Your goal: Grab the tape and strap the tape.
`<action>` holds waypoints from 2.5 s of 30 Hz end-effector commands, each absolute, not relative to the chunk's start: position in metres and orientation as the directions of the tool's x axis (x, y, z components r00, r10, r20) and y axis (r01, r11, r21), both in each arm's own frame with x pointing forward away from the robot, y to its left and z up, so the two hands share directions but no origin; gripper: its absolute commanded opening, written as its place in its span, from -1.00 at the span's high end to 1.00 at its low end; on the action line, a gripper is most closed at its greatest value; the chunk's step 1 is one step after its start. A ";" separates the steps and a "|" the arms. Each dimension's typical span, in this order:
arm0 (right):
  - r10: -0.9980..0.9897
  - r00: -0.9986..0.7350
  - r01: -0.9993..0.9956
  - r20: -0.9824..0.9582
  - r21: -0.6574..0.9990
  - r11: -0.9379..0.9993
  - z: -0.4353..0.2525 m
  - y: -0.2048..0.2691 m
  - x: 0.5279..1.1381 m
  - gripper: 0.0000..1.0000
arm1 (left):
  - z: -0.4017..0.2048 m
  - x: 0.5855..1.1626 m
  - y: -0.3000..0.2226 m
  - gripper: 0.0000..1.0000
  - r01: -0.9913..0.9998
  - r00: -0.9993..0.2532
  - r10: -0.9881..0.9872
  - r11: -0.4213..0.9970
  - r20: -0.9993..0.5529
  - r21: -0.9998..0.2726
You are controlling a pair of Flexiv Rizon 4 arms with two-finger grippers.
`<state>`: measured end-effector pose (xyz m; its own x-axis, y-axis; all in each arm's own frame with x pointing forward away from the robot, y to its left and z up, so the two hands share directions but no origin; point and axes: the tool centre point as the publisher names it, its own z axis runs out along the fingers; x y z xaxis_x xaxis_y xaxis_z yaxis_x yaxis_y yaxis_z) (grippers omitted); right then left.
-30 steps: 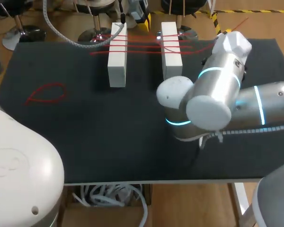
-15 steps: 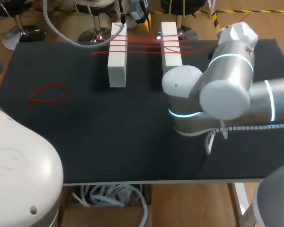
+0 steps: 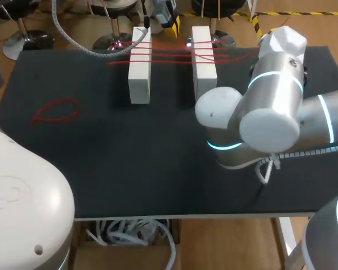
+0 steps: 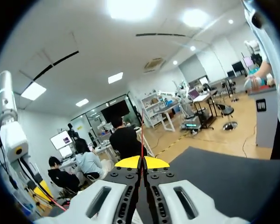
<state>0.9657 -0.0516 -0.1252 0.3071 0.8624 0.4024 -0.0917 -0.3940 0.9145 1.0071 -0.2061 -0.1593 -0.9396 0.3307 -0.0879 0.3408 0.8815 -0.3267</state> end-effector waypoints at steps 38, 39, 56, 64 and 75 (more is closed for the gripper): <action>0.917 0.287 0.185 -0.276 0.955 0.230 -0.127 -0.018 0.942 1.00 | -0.158 1.007 -0.206 1.00 0.340 -0.940 0.331 0.883 -0.085 -0.323; 0.917 0.287 0.185 -0.276 0.955 0.230 -0.127 -0.018 0.942 1.00 | -0.158 1.007 -0.206 1.00 0.340 -0.940 0.331 0.883 -0.085 -0.323; 0.668 0.454 -0.298 -0.589 0.606 0.737 -0.148 0.014 0.947 1.00 | -0.158 1.007 -0.206 1.00 0.340 -0.940 0.331 0.883 -0.085 -0.323; 0.541 0.457 -0.280 -0.706 0.463 0.841 -0.147 0.034 0.941 1.00 | -0.158 1.007 -0.206 1.00 0.340 -0.940 0.331 0.883 -0.085 -0.323; 0.405 0.500 -0.131 -0.766 0.396 0.909 -0.146 0.063 0.949 1.00 | -0.158 1.007 -0.206 1.00 0.340 -0.940 0.331 0.883 -0.085 -0.323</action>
<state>0.9454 0.0389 -0.1177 0.2985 0.4395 -0.8472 -0.1913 0.8972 0.3981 1.0069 -0.2060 -0.1594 -0.9396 0.3306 -0.0882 0.3408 0.8814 -0.3271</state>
